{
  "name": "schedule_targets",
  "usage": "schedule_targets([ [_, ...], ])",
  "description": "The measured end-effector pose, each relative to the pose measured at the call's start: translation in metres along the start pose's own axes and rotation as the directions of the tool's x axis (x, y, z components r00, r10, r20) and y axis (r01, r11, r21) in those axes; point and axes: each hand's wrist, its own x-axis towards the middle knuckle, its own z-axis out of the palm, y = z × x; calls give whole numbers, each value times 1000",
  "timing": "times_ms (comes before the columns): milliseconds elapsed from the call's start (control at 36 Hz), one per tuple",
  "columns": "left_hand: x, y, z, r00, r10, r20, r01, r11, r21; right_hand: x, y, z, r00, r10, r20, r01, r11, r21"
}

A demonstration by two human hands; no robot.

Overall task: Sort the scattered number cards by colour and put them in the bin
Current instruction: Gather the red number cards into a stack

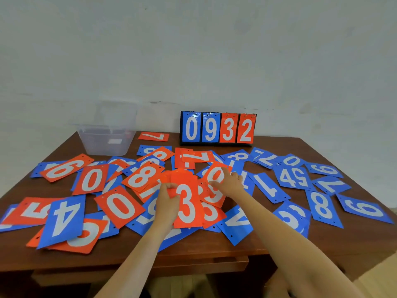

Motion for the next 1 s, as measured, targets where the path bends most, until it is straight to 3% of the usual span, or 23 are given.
schedule_targets([
  [194, 9, 3, 1, 1000, 12, 1, -12, 1000, 12, 19, -13, 10, 987, -49, 155, 81, 975, -205],
  [306, 14, 2, 1, 999, 37, -5, -37, 999, 16, 21, -14, 10, 987, -112, 112, 137, 958, -250],
  [444, 16, 2, 1, 1000, 16, 0, -16, 1000, 16, 21, -7, 9, 977, -197, 79, 211, 864, -458],
  [694, 13, 0, 2, 1000, -6, 2, 6, 1000, 21, 24, 2, -14, 950, -177, 259, 250, 925, -286],
  [861, 13, 1, 0, 1000, -22, 0, 22, 1000, 13, 19, -2, -13, 942, -244, 232, 324, 843, -429],
  [1000, 12, 3, 0, 1000, -19, 5, 19, 1000, 12, 14, 7, -14, 946, -294, 136, 324, 877, -355],
])
